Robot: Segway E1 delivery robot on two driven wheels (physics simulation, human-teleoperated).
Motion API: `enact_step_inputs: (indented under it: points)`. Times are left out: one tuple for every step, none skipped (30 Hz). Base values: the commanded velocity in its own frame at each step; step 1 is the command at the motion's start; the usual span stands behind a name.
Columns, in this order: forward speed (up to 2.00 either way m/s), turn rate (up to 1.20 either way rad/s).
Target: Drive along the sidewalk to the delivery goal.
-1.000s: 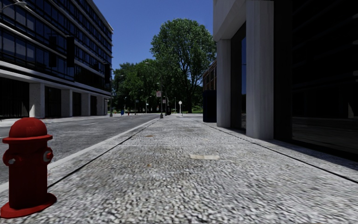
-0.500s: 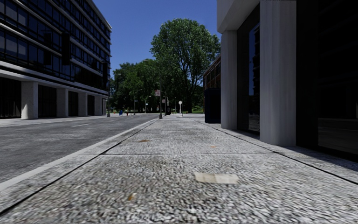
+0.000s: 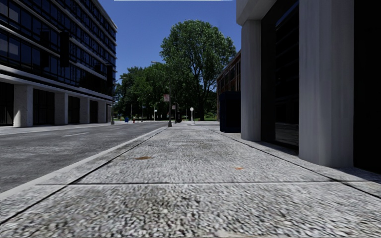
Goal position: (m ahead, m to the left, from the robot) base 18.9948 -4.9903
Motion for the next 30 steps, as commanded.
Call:
enact_step_inputs:
  points:
    - [2.00, 0.00]
    - [2.00, 0.00]
    - [2.00, 0.00]
    - [2.00, 0.00]
    - [2.00, 0.00]
    - [2.00, 0.00]
    - [2.00, 0.00]
    - [2.00, 0.00]
    - [2.00, 0.00]
    - [2.00, 0.00]
    - [2.00, 0.00]
    - [2.00, 0.00]
    - [2.00, 0.00]
    - [2.00, 0.00]
    - [2.00, 0.00]
    - [2.00, 0.00]
    - [2.00, 0.00]
    - [2.00, 0.00]
    - [2.00, 0.00]
    - [2.00, 0.00]
    - [2.00, 0.00]
    - [2.00, 0.00]
    - [2.00, 0.00]
    - [2.00, 0.00]
    - [2.00, 0.00]
    - [2.00, 0.00]
    - [2.00, 0.00]
    - [2.00, 0.00]
    - [2.00, 0.00]
    - [2.00, 0.00]
